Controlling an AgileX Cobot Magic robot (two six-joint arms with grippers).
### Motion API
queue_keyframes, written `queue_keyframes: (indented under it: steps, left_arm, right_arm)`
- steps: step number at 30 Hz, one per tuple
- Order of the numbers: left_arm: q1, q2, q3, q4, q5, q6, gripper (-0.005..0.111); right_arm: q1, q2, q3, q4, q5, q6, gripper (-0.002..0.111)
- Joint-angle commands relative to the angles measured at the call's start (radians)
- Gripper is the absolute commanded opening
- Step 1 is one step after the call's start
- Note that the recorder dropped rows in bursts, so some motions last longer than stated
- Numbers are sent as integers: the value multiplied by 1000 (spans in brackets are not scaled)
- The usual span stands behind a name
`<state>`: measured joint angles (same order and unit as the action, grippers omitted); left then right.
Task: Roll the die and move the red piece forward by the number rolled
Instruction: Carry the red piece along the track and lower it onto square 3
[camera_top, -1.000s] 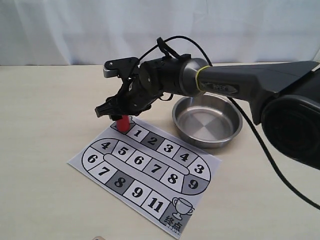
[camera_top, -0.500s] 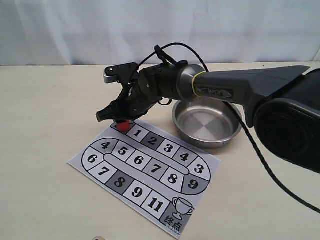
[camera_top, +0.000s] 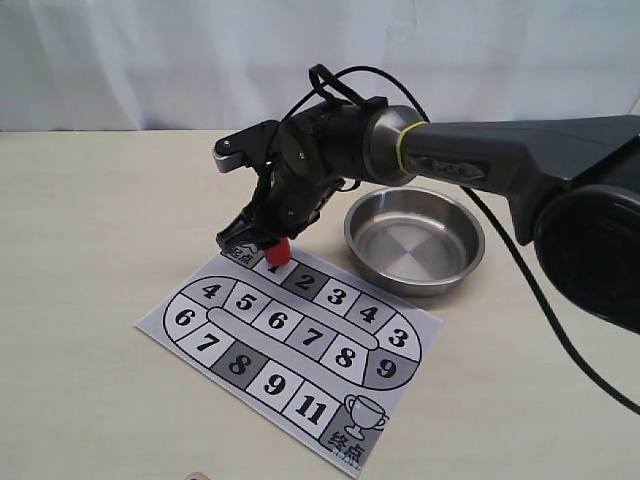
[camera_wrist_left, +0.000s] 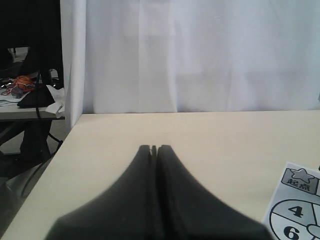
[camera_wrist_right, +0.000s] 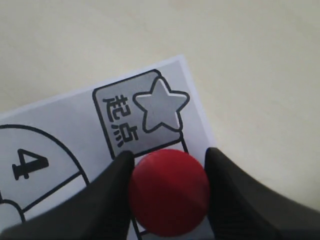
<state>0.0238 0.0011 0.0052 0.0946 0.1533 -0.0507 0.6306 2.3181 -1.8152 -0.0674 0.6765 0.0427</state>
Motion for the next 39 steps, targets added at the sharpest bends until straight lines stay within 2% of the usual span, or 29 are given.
queue_keyframes:
  steps: [1, 11, 23, 31, 39]
  left_arm:
    - [0, -1, -5, -1, -10, -2, 0]
    - [0, -1, -5, -1, -10, -2, 0]
    - [0, -1, -5, -1, -10, -2, 0]
    - [0, -1, -5, -1, -10, -2, 0]
    - [0, -1, -5, -1, -10, -2, 0]
  right_arm:
    - [-5, 39, -6, 0, 4, -4, 4]
    - [-5, -17, -6, -25, 14, -4, 4]
    - [-5, -37, -6, -111, 202, -4, 4]
    - [-5, 29, -6, -97, 199, -4, 4]
    - [-5, -16, -6, -98, 219, -4, 4]
